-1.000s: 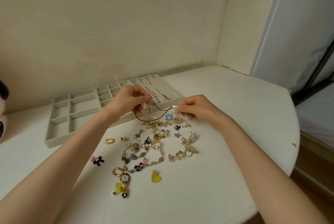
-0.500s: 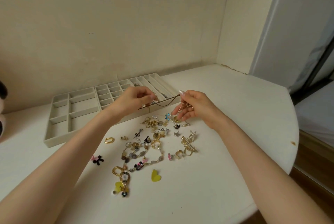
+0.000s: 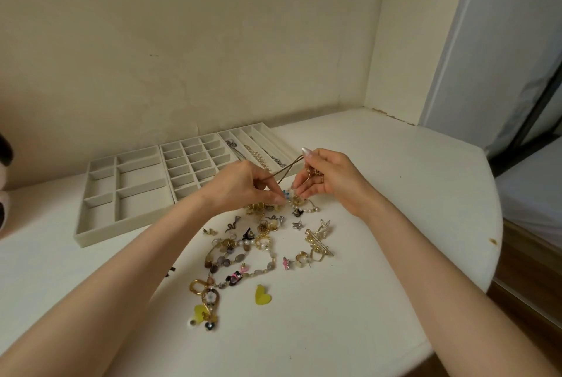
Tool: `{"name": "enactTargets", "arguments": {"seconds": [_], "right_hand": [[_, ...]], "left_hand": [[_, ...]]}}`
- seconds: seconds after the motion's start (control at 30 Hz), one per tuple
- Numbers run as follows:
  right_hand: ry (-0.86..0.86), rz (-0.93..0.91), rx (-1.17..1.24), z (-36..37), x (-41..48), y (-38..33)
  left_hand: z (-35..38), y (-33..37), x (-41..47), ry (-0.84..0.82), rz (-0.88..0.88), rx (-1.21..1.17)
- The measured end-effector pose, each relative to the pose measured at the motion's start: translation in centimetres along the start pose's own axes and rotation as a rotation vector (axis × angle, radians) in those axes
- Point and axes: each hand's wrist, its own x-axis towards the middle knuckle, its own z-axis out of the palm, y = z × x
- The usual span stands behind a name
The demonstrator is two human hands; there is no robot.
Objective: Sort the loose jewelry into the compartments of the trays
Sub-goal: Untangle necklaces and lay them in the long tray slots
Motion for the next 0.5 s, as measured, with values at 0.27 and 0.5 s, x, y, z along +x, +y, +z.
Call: {"name": "enactTargets", "arguments": {"seconds": [0.27, 0.5], "right_hand": [[-0.007, -0.022, 0.006, -0.09, 0.03, -0.09], [-0.056, -0.028, -0.146, -0.15, 0.02, 0.21]], "left_hand": [[0.42, -0.16, 0.11, 0.025, 0.004, 0.117], [0.08, -0.25, -0.35, -0.025, -0.045, -0.203]]}}
